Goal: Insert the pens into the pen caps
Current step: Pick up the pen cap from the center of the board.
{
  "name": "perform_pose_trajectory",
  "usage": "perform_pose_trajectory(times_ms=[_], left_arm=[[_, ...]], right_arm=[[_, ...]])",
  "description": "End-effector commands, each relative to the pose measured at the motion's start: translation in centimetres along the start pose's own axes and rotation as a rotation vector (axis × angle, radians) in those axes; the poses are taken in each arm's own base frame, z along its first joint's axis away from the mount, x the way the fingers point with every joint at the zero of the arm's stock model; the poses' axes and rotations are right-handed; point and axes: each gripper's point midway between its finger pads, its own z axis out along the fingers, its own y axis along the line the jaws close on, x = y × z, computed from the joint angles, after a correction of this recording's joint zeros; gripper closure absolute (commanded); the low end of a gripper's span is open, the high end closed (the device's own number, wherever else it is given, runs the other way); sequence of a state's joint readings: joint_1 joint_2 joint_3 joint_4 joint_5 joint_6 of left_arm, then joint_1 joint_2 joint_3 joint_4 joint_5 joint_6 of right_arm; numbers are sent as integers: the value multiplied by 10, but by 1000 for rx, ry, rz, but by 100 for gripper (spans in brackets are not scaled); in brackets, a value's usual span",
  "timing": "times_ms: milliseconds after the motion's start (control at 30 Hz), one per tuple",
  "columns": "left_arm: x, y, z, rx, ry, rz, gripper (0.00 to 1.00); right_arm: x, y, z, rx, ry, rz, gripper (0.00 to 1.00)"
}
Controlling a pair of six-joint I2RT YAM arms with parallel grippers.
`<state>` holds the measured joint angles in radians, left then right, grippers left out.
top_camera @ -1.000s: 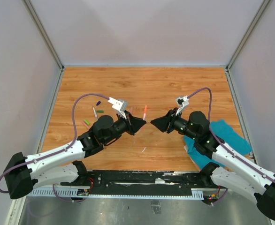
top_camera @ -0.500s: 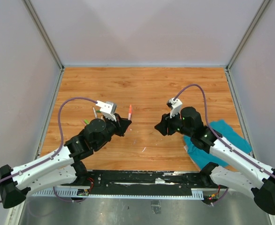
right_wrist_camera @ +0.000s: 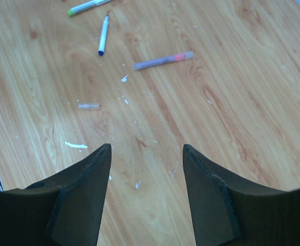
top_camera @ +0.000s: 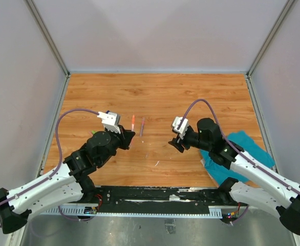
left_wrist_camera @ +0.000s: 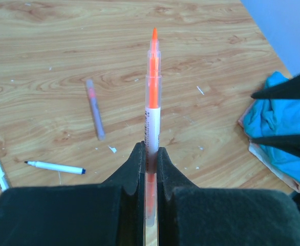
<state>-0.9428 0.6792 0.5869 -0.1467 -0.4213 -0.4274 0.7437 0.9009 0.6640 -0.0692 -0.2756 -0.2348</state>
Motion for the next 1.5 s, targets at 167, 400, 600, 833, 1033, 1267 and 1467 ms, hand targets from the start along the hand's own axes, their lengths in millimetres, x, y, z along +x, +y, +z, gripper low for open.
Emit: perform_pose_trajectory(times_ms=[167, 400, 600, 833, 1033, 1267, 1467], left_arm=[[-1, 47, 13, -56, 9, -83, 100], [0, 66, -2, -134, -21, -74, 99], [7, 80, -16, -180, -56, -108, 99], [12, 83, -18, -183, -60, -120, 99], [11, 84, -17, -190, -61, -117, 100], [8, 85, -18, -197, -70, -119, 100], [3, 88, -22, -217, -92, -135, 99]], right_arm=[[-26, 48, 6, -333, -45, -249, 39], [8, 96, 33, -609, 104, -412, 40], [35, 110, 53, -770, 197, -485, 43], [47, 107, 72, -849, 289, -525, 43], [54, 104, 84, -889, 336, -561, 44], [66, 105, 95, -947, 385, -570, 47], [72, 109, 108, -980, 380, -596, 48]])
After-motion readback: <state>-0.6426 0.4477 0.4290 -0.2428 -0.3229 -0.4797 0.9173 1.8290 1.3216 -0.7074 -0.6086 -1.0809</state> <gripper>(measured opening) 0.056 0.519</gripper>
